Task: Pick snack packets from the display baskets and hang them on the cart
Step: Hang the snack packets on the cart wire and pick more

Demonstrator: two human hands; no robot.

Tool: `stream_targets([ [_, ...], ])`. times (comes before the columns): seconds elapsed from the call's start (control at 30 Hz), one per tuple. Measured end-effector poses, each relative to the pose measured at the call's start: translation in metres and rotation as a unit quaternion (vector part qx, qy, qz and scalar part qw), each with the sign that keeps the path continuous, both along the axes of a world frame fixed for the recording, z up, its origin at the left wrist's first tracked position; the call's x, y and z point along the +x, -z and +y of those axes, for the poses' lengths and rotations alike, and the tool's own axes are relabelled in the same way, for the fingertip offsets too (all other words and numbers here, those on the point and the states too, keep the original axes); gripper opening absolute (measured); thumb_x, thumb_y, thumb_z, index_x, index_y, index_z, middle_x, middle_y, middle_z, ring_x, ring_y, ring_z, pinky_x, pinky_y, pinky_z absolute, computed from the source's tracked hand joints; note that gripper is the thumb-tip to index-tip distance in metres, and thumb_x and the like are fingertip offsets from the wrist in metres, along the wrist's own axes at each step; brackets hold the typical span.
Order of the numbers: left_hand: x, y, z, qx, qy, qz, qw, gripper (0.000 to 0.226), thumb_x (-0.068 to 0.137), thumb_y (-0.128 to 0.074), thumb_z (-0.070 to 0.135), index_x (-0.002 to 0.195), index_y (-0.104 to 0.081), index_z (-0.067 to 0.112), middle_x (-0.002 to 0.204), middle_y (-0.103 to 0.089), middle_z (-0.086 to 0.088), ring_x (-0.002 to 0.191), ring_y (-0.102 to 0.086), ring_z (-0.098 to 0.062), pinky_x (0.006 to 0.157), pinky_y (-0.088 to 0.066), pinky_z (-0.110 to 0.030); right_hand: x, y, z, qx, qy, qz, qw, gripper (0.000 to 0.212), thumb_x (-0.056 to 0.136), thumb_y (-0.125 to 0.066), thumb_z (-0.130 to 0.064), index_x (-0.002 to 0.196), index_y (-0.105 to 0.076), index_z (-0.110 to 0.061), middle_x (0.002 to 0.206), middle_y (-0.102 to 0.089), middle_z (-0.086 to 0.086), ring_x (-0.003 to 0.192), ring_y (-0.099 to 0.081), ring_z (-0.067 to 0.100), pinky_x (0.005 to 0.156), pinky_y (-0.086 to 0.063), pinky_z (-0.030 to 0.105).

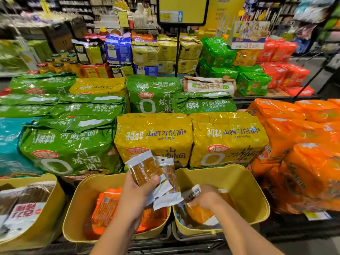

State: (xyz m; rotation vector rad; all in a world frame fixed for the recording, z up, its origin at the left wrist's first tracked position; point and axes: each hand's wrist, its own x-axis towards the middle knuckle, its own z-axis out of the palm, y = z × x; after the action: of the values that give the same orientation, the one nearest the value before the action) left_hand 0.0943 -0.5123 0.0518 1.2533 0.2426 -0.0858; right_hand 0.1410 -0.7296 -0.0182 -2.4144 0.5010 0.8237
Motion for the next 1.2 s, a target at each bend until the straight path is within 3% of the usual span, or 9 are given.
stream_targets([
  [0.17, 0.001, 0.002, 0.001, 0.007, 0.006, 0.017, 1.000, 0.045, 0.087, -0.073, 0.000, 0.126, -0.057, 0.019, 0.109, -0.077, -0.007, 0.103, -0.074, -0.026, 0.082, -0.056, -0.038, 0.007, 0.003, -0.040, -0.074, 0.046, 0.004, 0.996, 0.066, 0.081, -0.081, -0.046, 0.130, -0.060, -0.006, 0.129, -0.066, 0.009, 0.115, -0.065, 0.026, 0.086, -0.057, 0.030],
  [0.43, 0.005, -0.001, -0.017, -0.026, 0.052, 0.073, 0.996, 0.033, 0.097, -0.062, 0.009, 0.128, -0.058, 0.020, 0.111, -0.076, -0.008, 0.097, -0.074, -0.029, 0.072, -0.057, -0.043, 0.003, 0.005, -0.064, -0.260, -0.090, -0.086, 0.958, 0.041, 0.096, -0.050, -0.022, 0.137, -0.049, -0.029, 0.138, -0.051, 0.005, 0.123, -0.054, 0.026, 0.093, -0.048, 0.033],
  [0.53, 0.008, -0.004, -0.027, -0.076, 0.063, 0.125, 0.987, 0.027, 0.103, -0.044, 0.023, 0.119, -0.064, 0.015, 0.112, -0.075, -0.015, 0.089, -0.074, -0.032, 0.060, -0.057, -0.041, -0.002, 0.009, -0.064, -0.170, -0.108, -0.016, 0.979, 0.045, 0.104, -0.038, -0.050, 0.130, -0.064, -0.023, 0.140, -0.058, 0.005, 0.121, -0.058, 0.025, 0.099, -0.048, 0.030],
  [0.63, 0.011, -0.007, -0.042, -0.157, 0.073, 0.139, 0.975, 0.041, 0.102, -0.032, 0.025, 0.120, -0.066, 0.009, 0.115, -0.074, -0.017, 0.093, -0.073, -0.035, 0.077, -0.057, -0.048, -0.007, -0.016, -0.067, 0.079, 0.038, -0.089, 0.992, 0.059, 0.106, -0.027, -0.056, 0.099, -0.075, -0.023, 0.118, -0.071, 0.005, 0.106, -0.064, 0.022, 0.099, -0.049, 0.034],
  [0.7, 0.015, -0.007, -0.050, -0.162, 0.065, 0.116, 0.978, 0.039, 0.101, -0.032, 0.014, 0.123, -0.064, 0.007, 0.114, -0.073, -0.017, 0.092, -0.073, -0.032, 0.083, -0.056, -0.047, -0.013, -0.040, -0.062, 0.286, 0.167, -0.138, 0.933, 0.059, 0.094, -0.038, -0.068, 0.102, -0.074, -0.021, 0.111, -0.073, 0.004, 0.104, -0.068, 0.023, 0.097, -0.054, 0.044],
  [0.83, 0.016, 0.001, -0.069, -0.092, 0.135, 0.066, 0.984, 0.031, 0.095, -0.053, 0.004, 0.123, -0.063, 0.012, 0.116, -0.074, -0.016, 0.093, -0.073, -0.030, 0.075, -0.060, -0.050, -0.030, -0.067, -0.040, 0.584, 0.170, -0.048, 0.792, 0.058, 0.099, -0.042, -0.055, 0.133, -0.063, -0.013, 0.130, -0.067, 0.017, 0.122, -0.063, 0.036, 0.104, -0.049, 0.053],
  [0.97, 0.019, 0.012, -0.080, 0.061, 0.135, 0.010, 0.989, 0.050, 0.081, -0.074, -0.010, 0.120, -0.056, 0.016, 0.107, -0.075, -0.011, 0.096, -0.074, -0.029, 0.073, -0.060, -0.042, -0.039, -0.067, -0.043, 0.607, 0.198, -0.104, 0.763, 0.033, 0.099, -0.060, -0.021, 0.129, -0.064, -0.009, 0.128, -0.069, 0.014, 0.118, -0.066, 0.028, 0.097, -0.055, 0.043],
  [1.1, 0.020, 0.017, -0.082, 0.122, 0.140, 0.020, 0.982, 0.073, 0.071, -0.081, -0.015, 0.120, -0.040, 0.021, 0.100, -0.073, -0.005, 0.086, -0.075, -0.025, 0.060, -0.061, -0.040, -0.041, -0.054, -0.061, 0.542, 0.201, -0.112, 0.808, 0.030, 0.094, -0.069, -0.013, 0.122, -0.070, -0.003, 0.122, -0.070, 0.021, 0.115, -0.067, 0.038, 0.103, -0.050, 0.055],
  [1.2, 0.020, 0.022, -0.083, 0.182, 0.137, 0.038, 0.973, 0.068, 0.076, -0.080, -0.011, 0.124, -0.043, 0.020, 0.109, -0.070, -0.007, 0.088, -0.072, -0.020, 0.078, -0.060, -0.041, -0.040, -0.059, -0.080, 0.490, 0.247, -0.121, 0.827, 0.023, 0.092, -0.070, -0.008, 0.114, -0.070, -0.001, 0.107, -0.076, 0.014, 0.101, -0.073, 0.031, 0.086, -0.057, 0.040],
])
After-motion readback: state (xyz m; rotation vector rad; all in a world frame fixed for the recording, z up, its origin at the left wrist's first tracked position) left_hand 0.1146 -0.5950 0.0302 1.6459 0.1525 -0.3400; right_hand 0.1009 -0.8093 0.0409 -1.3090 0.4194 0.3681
